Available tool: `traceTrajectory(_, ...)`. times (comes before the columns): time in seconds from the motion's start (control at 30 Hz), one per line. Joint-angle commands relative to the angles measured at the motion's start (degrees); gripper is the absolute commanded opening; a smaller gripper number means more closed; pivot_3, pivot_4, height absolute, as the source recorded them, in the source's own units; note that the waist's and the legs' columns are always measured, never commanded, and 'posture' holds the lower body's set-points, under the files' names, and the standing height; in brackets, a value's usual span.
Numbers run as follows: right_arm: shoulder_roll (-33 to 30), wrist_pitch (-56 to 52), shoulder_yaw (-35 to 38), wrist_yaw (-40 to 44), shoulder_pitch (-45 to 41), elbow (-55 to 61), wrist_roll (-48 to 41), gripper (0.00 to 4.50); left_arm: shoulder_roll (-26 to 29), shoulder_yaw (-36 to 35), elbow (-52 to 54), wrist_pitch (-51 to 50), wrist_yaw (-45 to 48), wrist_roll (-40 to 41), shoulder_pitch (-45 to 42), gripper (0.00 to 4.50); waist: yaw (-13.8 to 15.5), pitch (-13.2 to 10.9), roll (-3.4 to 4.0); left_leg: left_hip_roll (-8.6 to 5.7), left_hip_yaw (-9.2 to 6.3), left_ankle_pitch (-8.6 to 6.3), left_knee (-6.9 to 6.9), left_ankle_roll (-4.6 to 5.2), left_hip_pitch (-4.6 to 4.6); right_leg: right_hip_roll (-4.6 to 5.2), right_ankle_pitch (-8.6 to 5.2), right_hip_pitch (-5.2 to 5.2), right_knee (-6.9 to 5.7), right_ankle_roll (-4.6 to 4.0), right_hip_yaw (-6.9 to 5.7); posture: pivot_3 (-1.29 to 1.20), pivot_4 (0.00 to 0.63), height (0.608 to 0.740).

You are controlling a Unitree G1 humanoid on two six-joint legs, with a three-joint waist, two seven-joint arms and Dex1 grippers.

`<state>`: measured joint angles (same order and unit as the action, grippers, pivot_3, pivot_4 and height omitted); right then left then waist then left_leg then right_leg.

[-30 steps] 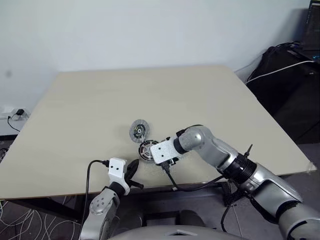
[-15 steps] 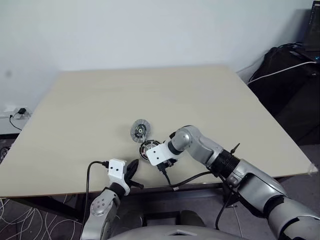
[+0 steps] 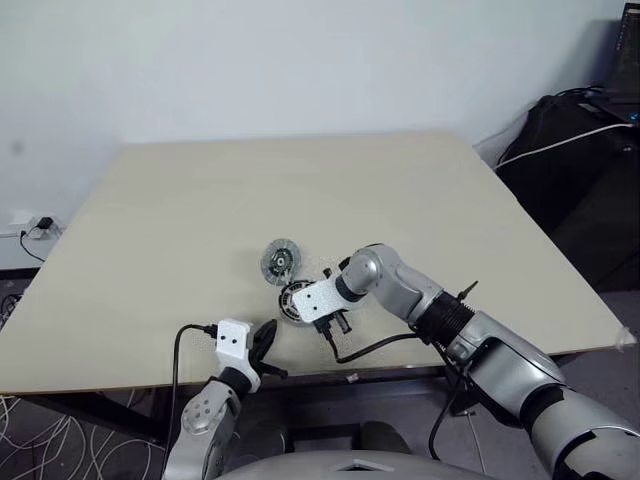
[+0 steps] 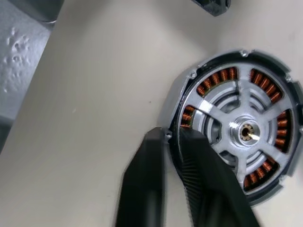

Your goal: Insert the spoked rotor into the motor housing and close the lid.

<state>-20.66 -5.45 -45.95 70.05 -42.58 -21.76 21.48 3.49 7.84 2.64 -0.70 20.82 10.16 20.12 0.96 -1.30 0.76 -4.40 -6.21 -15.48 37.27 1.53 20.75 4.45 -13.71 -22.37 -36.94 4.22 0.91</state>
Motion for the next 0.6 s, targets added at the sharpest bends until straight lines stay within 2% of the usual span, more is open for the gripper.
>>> traceTrajectory(0.03, 0.3, -0.7, 2.2, -0.2, 0.6, 0.7, -0.6, 0.08, -0.3, 0.0, 2.0, 1.0, -0.2, 0.4, -0.3, 0.0, -0.1, 0.0, 0.0, 0.01, 0.0, 0.01, 0.0, -0.01, -0.01, -0.01, 0.01, 0.0, 0.0, -0.01, 0.0, 0.0, 0.0, 0.74)
traceTrajectory(0.17, 0.3, -2.2, 3.8, -0.1, 1.9, 1.9, -1.3, 0.08, -0.2, 0.0, 1.9, 0.9, -0.2, 0.5, -0.5, 0.0, 0.0, 0.0, -0.01, 0.01, 0.0, 0.03, 0.0, -0.04, -0.02, -0.01, 0.02, 0.0, -0.01, 0.0, -0.01, 0.0, 0.0, 0.74)
traceTrajectory(0.37, 2.6, -11.7, 12.1, -3.6, 6.2, 8.9, -7.3, 0.08, -0.1, -0.6, -0.3, 1.8, 0.5, 0.7, -1.4, 0.0, 0.1, 0.0, -0.04, 0.0, -0.03, 0.02, -0.03, -0.03, 0.03, -0.01, 0.02, -0.05, 0.01, -0.02, 0.01, 0.0, 0.0, 0.74)
traceTrajectory(0.47, 3.5, -27.7, 19.0, -6.0, 9.7, 18.5, -11.2, 0.08, -0.3, -0.8, -1.3, 2.5, 0.8, 0.6, -1.5, 0.0, 0.2, 0.0, -0.05, 0.01, -0.03, 0.02, -0.08, -0.03, 0.11, -0.01, 0.01, -0.15, 0.01, -0.05, 0.02, 0.0, 0.0, 0.74)
traceTrajectory(0.6, 2.8, -46.8, 24.2, -7.2, 13.3, 31.2, -16.1, 0.08, -0.4, -0.6, -1.9, 3.0, 1.0, 0.7, -1.4, 0.0, 0.7, 0.0, -0.06, -0.02, -0.07, 0.01, -0.05, -0.02, 0.37, 0.03, 0.02, -0.35, 0.03, -0.05, 0.01, 0.0, 0.0, 0.74)
